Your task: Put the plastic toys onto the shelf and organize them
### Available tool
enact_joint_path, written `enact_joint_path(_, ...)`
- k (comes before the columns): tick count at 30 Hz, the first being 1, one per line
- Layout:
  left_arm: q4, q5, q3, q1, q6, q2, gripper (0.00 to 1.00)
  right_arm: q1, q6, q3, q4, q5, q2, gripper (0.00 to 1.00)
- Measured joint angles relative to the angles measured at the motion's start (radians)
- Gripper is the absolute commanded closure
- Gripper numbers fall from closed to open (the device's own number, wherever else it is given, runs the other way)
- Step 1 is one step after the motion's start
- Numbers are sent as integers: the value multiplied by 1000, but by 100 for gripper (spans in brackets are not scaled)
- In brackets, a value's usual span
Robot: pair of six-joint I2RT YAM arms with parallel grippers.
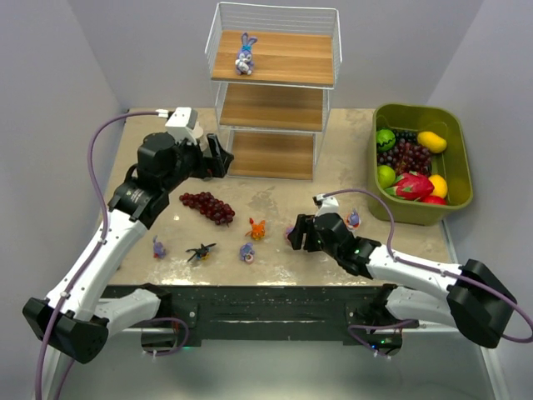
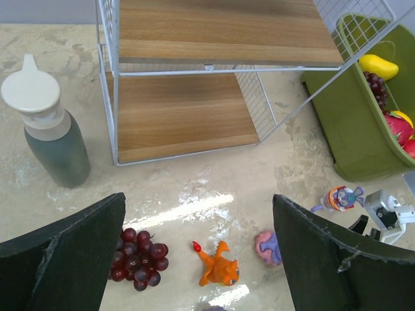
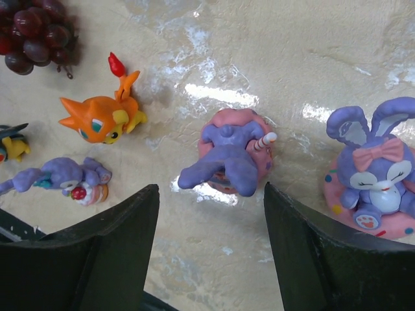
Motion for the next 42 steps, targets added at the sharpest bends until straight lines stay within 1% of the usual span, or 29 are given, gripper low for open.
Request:
enact_joint_path(10, 0, -1, 4, 0, 9, 50, 0, 1, -56, -14, 103, 35, 86, 43)
enact_joint_path(19, 0, 0, 24, 0, 26, 73, 1, 1, -78, -41, 192, 35, 146, 46)
enact_joint_path(25, 0, 0, 27, 0, 28, 74, 1, 1, -84, -51, 235, 36, 159, 49)
enact_joint_path(28, 0, 0, 27, 0, 28, 74, 0, 2, -86, -51, 248, 35, 166, 56)
enact_joint_path(29, -1, 0, 28, 0, 28, 74, 1, 2, -88, -51, 251, 37, 168, 62)
enact_joint_path(32, 0, 0, 31, 0, 28, 74, 0, 2, -89, -51, 264, 40, 177, 76)
enact_joint_path(33, -1, 0, 32, 0, 28, 74, 0, 3, -90, -51, 266, 43, 177, 86)
enact_joint_path(36, -2, 0, 35, 0, 29, 74, 0, 4, -92, -51, 264, 43, 177, 100)
enact_joint_path(39, -2, 0, 40, 0, 29, 74, 0, 4, -92, -37, 238, 44, 175, 100)
enact_joint_path(42, -2, -3, 42, 0, 29, 74, 0, 4, -96, -2, 155, 43, 155, 100)
